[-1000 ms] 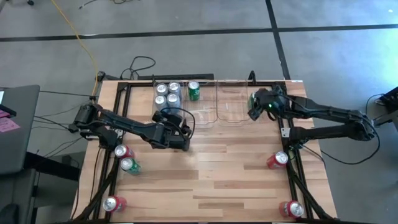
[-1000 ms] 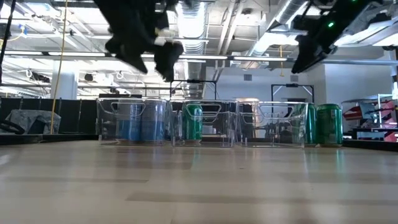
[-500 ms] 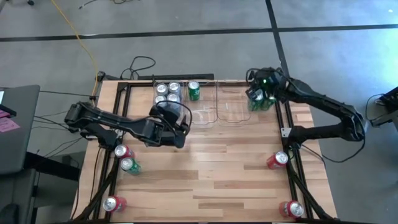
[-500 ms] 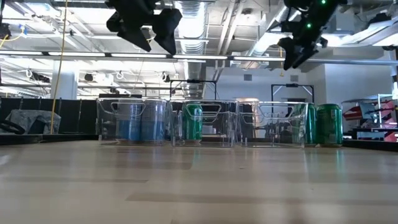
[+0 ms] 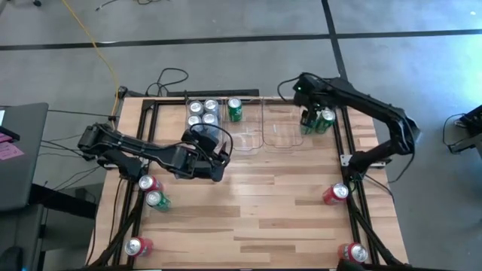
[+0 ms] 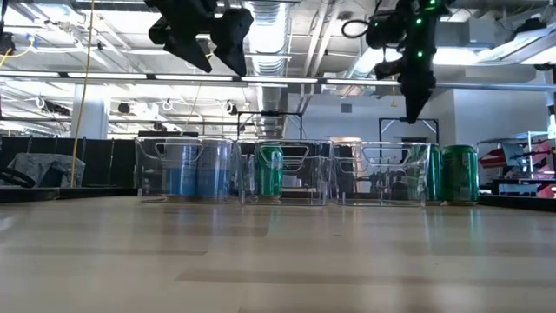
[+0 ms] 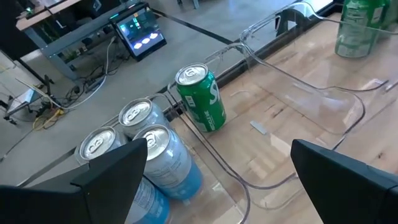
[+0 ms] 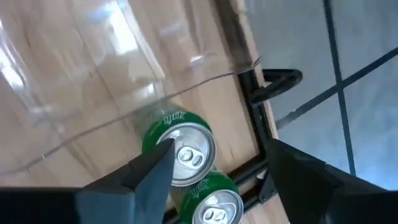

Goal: Sort soda cans
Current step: Put the green soda can into the middle transparent bin

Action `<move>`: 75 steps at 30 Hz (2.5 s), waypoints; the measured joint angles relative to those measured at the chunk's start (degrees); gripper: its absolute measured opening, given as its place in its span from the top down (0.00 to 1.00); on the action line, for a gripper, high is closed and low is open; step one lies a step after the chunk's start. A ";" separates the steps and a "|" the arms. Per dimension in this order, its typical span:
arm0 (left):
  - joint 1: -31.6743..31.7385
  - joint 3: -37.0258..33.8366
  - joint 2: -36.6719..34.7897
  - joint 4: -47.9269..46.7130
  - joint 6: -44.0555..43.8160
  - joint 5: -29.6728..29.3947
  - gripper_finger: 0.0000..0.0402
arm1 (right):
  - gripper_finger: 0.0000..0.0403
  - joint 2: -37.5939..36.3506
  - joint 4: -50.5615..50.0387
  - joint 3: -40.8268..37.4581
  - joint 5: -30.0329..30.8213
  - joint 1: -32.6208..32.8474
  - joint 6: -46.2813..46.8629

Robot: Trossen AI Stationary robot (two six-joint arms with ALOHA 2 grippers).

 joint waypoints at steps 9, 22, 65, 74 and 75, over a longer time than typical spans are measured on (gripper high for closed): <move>-0.04 -0.22 0.02 -1.49 -1.25 2.18 0.03 | 0.03 3.55 -6.30 0.56 0.69 0.86 0.17; -0.92 -0.26 0.07 -1.60 -1.46 5.09 0.03 | 0.08 0.35 -5.10 0.56 4.08 3.26 -9.99; -1.07 -0.28 0.07 -3.48 -1.03 6.40 0.03 | 0.04 3.43 7.16 -9.88 -11.30 -9.06 -14.68; -1.07 -0.28 0.07 -3.79 -1.03 6.40 0.03 | 0.07 6.08 7.98 -9.88 -11.42 -9.03 -8.79; -1.07 -0.28 0.07 -3.81 -1.03 6.40 0.03 | 0.09 6.31 7.78 -9.88 -11.54 -9.03 -8.78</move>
